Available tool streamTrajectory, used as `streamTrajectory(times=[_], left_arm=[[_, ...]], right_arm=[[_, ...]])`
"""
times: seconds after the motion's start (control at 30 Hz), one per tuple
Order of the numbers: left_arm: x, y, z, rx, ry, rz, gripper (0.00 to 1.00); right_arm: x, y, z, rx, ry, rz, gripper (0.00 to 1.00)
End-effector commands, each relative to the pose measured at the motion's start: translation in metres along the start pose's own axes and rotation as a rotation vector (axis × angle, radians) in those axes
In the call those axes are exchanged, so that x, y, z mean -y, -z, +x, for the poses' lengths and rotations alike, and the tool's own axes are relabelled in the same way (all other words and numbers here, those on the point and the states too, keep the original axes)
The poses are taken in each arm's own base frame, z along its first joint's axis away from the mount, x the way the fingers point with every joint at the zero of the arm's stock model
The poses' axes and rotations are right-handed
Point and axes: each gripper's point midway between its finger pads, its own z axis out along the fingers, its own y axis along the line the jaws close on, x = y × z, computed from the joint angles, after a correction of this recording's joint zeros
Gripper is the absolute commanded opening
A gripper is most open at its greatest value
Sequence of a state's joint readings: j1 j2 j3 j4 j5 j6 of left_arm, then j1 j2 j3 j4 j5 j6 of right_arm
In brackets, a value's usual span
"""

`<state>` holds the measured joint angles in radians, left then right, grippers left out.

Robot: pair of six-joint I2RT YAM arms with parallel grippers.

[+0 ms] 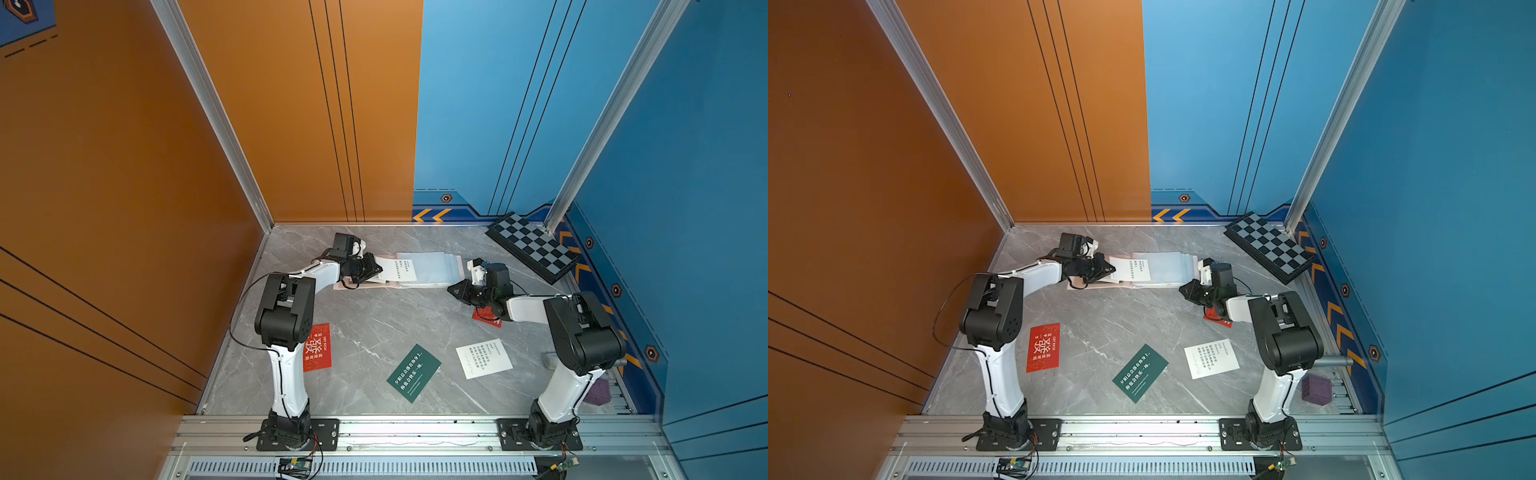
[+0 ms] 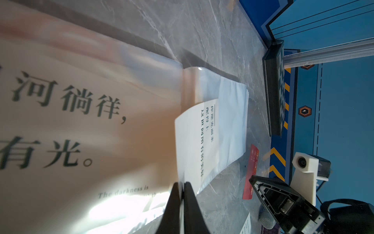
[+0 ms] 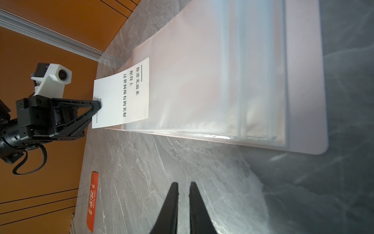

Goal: Place the photos into the photo albums
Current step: Insert the photo into the photo album.

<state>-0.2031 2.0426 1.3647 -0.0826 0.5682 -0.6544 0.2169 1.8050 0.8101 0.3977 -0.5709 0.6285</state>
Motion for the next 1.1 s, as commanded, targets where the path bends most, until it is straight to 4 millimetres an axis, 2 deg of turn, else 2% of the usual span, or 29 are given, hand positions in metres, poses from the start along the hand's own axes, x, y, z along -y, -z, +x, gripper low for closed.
streamTrajectory(times=[0.0,0.6,0.7,1.07], left_arm=[[-0.002,-0.005,0.0,-0.011,-0.016,-0.04,0.1],[0.012,-0.017,0.0,-0.025,-0.059,-0.052,0.22],[0.01,-0.02,0.007,-0.052,-0.049,-0.071,0.24],[0.016,-0.028,0.008,-0.078,-0.073,-0.092,0.28]], right_arm=[[0.002,-0.003,0.0,0.007,-0.003,0.002,0.15],[0.001,-0.004,0.001,0.004,-0.002,0.001,0.15],[0.001,-0.004,0.002,0.002,-0.002,0.0,0.14],[0.0,-0.005,0.002,0.0,-0.002,-0.002,0.15]])
